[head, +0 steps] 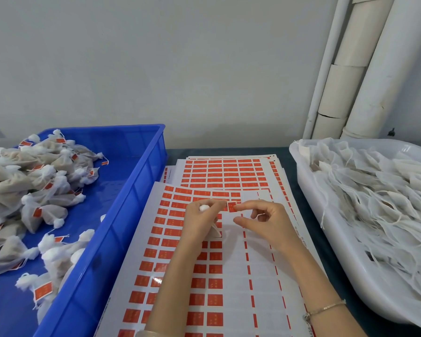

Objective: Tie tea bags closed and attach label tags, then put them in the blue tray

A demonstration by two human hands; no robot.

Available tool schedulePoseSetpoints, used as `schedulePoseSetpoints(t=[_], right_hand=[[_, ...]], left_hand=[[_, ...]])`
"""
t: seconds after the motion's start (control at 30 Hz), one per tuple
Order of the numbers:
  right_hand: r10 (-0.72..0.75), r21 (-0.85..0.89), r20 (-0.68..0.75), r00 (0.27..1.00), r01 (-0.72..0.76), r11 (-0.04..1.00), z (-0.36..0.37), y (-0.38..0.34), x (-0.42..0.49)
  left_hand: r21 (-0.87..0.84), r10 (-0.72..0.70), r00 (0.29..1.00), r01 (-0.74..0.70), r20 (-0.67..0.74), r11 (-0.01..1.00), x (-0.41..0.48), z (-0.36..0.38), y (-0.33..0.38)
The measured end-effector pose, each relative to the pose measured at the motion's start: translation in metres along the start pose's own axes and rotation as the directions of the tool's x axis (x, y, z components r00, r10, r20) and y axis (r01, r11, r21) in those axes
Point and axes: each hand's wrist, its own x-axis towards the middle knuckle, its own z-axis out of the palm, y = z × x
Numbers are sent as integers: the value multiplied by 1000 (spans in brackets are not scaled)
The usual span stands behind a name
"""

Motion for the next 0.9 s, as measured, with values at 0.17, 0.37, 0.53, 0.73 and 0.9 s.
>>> schedulePoseSetpoints(t=[0.17, 0.37, 0.53, 0.73, 0.9], right_hand=[[31, 74, -86, 996, -25, 997, 0, -2, 1], [29, 76, -35, 999, -27, 997, 2, -2, -1], [44, 91, -81, 996, -37, 995, 0, -3, -1], [46, 109, -80, 996, -37, 993, 0, -4, -1], [25, 96, -83, 996, -17, 995, 0, -3, -1]], left_hand=[[51, 108, 993, -110, 51, 993, -2, 2, -3], [57, 193, 971, -203, 141, 978, -3, 3, -6], [72, 215, 963, -229, 164, 971, -2, 3, -7], [118, 247, 947, -275, 206, 954, -3, 6, -8], [134, 235, 954, -261, 186, 956, -1, 6, -11]])
